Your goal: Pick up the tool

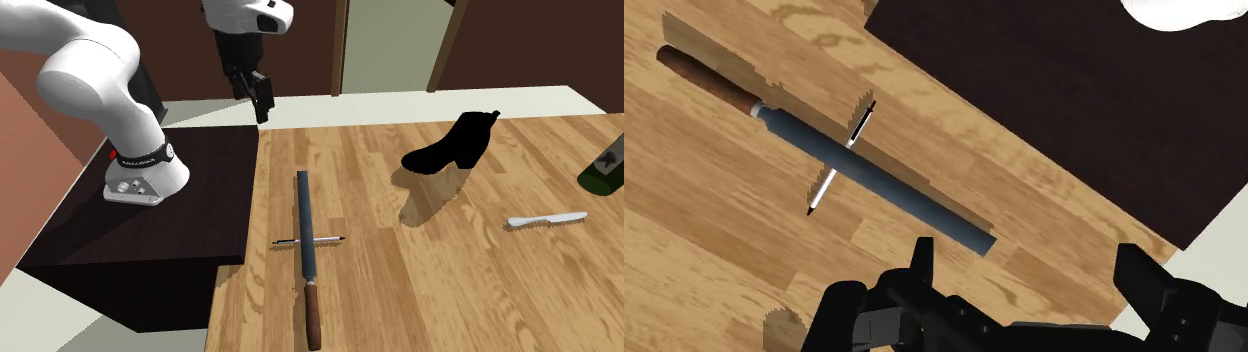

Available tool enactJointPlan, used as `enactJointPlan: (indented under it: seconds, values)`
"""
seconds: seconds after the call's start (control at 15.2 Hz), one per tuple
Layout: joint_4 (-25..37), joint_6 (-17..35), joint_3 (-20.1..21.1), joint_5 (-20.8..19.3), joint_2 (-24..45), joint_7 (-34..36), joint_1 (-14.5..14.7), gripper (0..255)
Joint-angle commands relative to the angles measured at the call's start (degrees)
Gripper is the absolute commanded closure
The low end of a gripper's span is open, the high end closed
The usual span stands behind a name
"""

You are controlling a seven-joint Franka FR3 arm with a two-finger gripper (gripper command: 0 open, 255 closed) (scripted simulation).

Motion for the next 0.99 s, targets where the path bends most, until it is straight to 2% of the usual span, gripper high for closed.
enactJointPlan:
  seconds: [0.0,0.33,0.59,0.79,0.92]
  values:
    - [-1.9,4.4,-3.0,-2.6,2.0,-6.1,0.2,0]
    - [-4.1,16.1,-10.7,-7.8,10.5,-20.1,1.6,0]
    - [-3.6,26.6,-17.3,-9.4,20.5,-32.0,4.6,0]
    - [-2.1,34.6,-22.8,-6.9,29.4,-42.7,8.7,0]
    - [-0.6,39.8,-26.4,-1.6,36.2,-52.1,12.6,0]
